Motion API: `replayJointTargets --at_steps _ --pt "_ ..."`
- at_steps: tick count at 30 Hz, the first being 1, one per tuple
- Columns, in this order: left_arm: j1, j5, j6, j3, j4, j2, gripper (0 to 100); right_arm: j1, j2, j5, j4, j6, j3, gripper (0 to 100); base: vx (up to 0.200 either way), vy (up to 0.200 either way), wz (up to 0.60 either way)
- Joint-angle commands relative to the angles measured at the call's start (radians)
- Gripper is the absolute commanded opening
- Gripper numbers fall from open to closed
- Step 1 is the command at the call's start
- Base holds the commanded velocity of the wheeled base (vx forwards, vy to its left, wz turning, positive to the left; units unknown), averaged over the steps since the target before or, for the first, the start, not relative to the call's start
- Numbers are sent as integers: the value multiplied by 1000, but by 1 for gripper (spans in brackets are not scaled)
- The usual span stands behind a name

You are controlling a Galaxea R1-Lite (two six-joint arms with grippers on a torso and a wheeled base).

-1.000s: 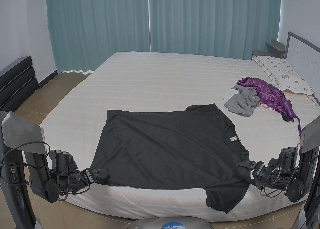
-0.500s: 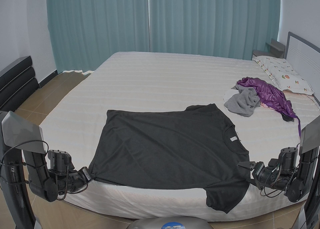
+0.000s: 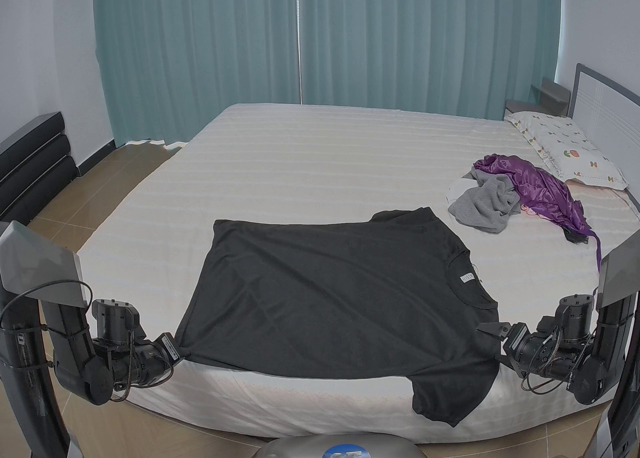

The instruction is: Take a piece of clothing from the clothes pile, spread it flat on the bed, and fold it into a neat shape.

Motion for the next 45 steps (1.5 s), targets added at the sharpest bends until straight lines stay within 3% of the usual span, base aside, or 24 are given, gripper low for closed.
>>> replayJointTargets --at_steps 1,17,26,27,33,45 --pt "0 -1 -10 -1 0 -3 0 -8 27 -5 -14 -9 -17 100 0 0 0" --pt "0 -1 -15 4 0 3 0 -84 39 -49 -12 -115 -20 100 0 0 0" --pt "0 -1 -15 2 0 4 0 -74 114 -74 -14 -129 -63 100 0 0 0" --pt "0 -1 -15 2 0 4 0 -74 114 -74 -14 -129 -63 0 0 0 0" --pt "0 0 -13 -1 0 4 0 -35 189 -83 -14 -129 -111 0 0 0 0" --pt "0 2 -15 0 0 4 0 -44 153 -100 -11 -127 -197 0 0 0 0"
